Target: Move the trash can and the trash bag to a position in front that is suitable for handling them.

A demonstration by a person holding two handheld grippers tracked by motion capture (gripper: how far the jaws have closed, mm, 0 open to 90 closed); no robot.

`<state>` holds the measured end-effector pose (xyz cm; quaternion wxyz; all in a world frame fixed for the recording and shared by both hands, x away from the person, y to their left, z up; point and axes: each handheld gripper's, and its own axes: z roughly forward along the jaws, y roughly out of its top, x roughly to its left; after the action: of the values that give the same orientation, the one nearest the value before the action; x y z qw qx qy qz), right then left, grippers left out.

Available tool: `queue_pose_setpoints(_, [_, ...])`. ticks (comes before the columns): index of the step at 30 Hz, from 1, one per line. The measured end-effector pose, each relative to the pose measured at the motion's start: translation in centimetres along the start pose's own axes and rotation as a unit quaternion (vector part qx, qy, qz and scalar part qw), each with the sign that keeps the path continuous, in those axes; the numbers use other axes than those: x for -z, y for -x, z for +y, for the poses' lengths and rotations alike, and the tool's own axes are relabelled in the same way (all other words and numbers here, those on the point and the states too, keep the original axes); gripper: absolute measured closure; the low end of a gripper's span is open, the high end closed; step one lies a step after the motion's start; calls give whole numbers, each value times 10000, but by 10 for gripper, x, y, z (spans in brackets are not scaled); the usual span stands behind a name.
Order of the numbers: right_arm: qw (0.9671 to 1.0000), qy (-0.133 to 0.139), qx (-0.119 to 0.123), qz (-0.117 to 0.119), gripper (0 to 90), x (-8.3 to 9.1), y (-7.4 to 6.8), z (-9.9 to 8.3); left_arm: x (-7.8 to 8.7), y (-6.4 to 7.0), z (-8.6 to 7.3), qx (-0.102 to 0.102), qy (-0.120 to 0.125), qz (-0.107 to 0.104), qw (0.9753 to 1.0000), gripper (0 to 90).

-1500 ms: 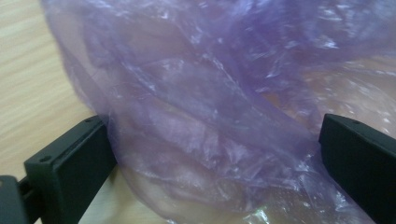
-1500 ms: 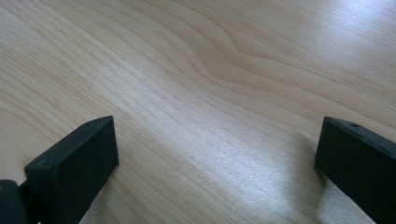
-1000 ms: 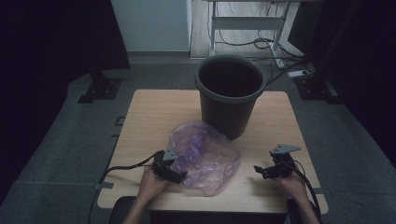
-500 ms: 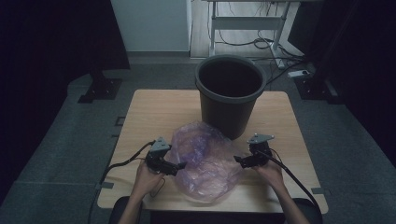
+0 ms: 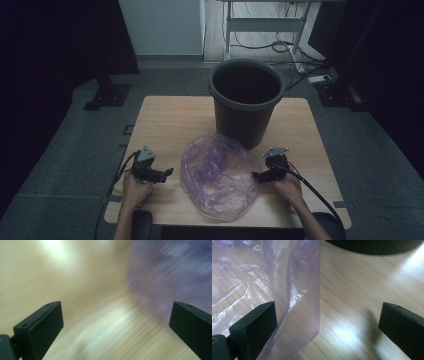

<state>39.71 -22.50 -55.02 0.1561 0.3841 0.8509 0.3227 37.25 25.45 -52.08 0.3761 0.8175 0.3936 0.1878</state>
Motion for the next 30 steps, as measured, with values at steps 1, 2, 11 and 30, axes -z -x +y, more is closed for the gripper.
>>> queue_pose_setpoints(1, [10000, -8, -53, -8, 15, 2, 3, -3, -3, -2, -3, -42, -100, 33, 9999, 0])
queue_pose_setpoints(2, [10000, -17, -92, -19, 14, 4, 5, -5, -7, -3, -8, -77, -188, 39, 9998, 0])
queue_pose_setpoints(11, [9978, -118, -413, -507, 9, 35, 39, -37, -24, -5, -16, -138, -513, -98, 9985, 0])
queue_pose_setpoints(30, [9955, 467, -546, -622, 31, 114, 30, -20, -24, -4, -17, -138, -512, -110, 9985, 0])
